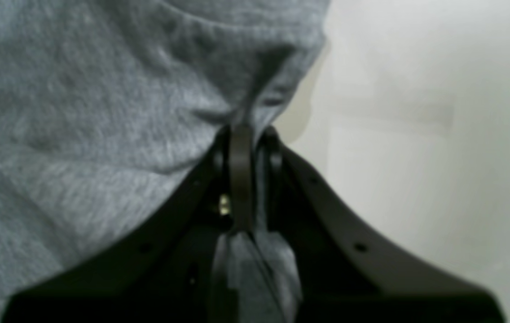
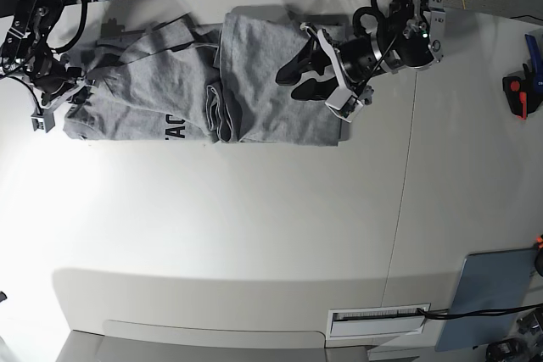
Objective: Fold the T-shirt properly
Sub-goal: 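Hold the left gripper on the fold and move the right gripper to the shirt end, then fold the shirt end with the right gripper over onto the left gripper's fold, then withdraw the right gripper and press the fold with the left gripper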
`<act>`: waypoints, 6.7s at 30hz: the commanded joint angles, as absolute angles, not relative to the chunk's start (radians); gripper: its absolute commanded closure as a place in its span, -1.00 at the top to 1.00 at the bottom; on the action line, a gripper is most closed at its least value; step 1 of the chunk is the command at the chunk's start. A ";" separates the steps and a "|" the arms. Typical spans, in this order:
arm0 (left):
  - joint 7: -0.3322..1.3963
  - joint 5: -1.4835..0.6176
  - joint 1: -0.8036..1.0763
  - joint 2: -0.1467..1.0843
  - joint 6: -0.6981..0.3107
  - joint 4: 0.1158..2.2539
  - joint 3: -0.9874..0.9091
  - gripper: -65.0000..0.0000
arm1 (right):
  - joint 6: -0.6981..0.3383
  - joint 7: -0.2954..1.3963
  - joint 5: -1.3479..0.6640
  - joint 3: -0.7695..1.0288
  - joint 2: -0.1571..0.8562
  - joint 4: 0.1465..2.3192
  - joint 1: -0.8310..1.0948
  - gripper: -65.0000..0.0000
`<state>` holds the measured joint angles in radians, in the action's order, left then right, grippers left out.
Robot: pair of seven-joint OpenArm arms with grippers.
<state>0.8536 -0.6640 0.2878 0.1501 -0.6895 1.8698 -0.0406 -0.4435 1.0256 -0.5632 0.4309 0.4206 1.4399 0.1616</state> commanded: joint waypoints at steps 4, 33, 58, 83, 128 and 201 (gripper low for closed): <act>0.831 -0.657 0.284 0.150 -0.698 1.887 -0.043 -0.21 | -0.448 1.018 -0.564 0.434 0.433 1.473 0.160 -1.00; 0.831 -0.640 0.286 0.150 -0.698 1.887 -0.043 -0.21 | -0.316 1.120 -0.556 0.199 0.143 2.356 0.344 -1.00; 0.819 -0.253 0.339 0.149 -0.460 1.879 -0.042 -0.21 | -0.313 0.934 -0.365 -0.370 0.044 2.356 0.263 -1.00; 0.740 -0.355 0.299 0.150 -0.446 1.853 0.130 -0.21 | -0.317 1.019 -0.313 -0.372 0.080 2.356 0.266 -1.00; 0.802 -0.493 0.300 0.153 -0.698 1.897 -0.156 -0.21 | -0.253 1.046 -0.104 -0.223 0.118 2.356 0.285 -0.19; 0.804 -0.488 0.327 0.150 -0.554 1.748 -0.153 0.09 | -0.212 1.051 -0.146 0.531 0.297 2.356 0.355 -0.19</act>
